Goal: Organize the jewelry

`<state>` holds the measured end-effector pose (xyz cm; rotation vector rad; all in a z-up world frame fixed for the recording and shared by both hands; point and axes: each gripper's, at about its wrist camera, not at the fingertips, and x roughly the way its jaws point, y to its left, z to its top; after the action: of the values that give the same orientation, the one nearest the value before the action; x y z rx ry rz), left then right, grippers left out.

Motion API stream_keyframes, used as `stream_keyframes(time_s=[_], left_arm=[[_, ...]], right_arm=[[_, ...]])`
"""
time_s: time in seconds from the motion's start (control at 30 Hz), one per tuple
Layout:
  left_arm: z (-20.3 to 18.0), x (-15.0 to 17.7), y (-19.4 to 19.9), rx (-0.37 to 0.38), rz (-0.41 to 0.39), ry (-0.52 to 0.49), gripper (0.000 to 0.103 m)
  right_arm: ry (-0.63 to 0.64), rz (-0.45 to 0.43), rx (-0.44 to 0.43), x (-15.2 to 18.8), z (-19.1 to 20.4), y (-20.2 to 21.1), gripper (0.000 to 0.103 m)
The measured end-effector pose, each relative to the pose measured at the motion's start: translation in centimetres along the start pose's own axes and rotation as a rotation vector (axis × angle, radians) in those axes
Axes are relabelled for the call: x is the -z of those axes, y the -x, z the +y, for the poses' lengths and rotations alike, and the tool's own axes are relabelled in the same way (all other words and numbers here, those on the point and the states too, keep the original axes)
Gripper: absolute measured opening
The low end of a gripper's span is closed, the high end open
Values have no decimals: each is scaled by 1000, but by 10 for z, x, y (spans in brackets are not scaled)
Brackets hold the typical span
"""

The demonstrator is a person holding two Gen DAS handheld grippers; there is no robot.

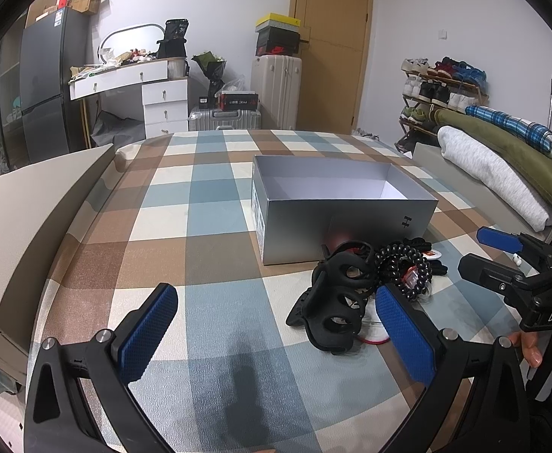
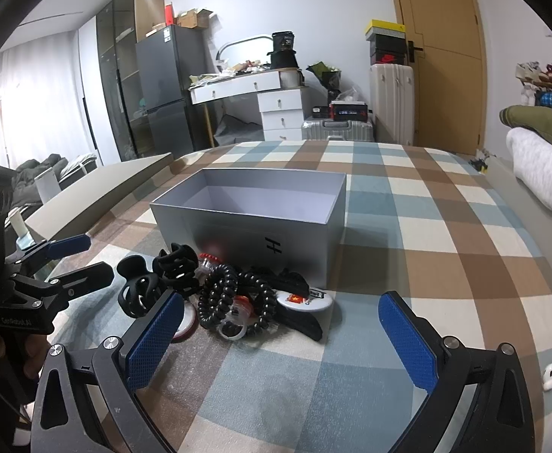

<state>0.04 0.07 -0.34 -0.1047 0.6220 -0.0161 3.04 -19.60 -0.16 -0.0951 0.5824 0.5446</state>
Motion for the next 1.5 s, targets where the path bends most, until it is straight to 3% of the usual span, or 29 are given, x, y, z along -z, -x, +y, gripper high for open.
stream_keyframes(time_s=[0.33, 0.63, 0.77, 1.03, 1.3, 1.4, 1.43, 1.5], left_arm=[[7, -4, -5, -10, 50, 34, 102], [-5, -6, -12, -8, 105, -1, 102], [-9, -6, -13, 13, 123, -25, 102], [-21, -4, -19, 62, 156, -90, 101], [-23, -2, -29, 82, 214, -98, 78], [-24, -2, -31, 91, 222, -100, 62], [-24, -1, -31, 95, 226, -101, 51], [-25, 0, -32, 102, 227, -104, 44]], right_arm=[[12, 69, 42, -10, -3, -8, 103], [-45, 171, -54, -9, -10, -21, 102], [-54, 201, -74, -8, -10, -22, 89], [-66, 220, -110, -5, -7, -23, 79], [-79, 215, -105, -4, -9, -23, 79], [-85, 216, -106, -4, -10, -23, 79], [-86, 217, -106, -4, -11, -23, 79], [-89, 215, -106, -4, -11, -23, 79]])
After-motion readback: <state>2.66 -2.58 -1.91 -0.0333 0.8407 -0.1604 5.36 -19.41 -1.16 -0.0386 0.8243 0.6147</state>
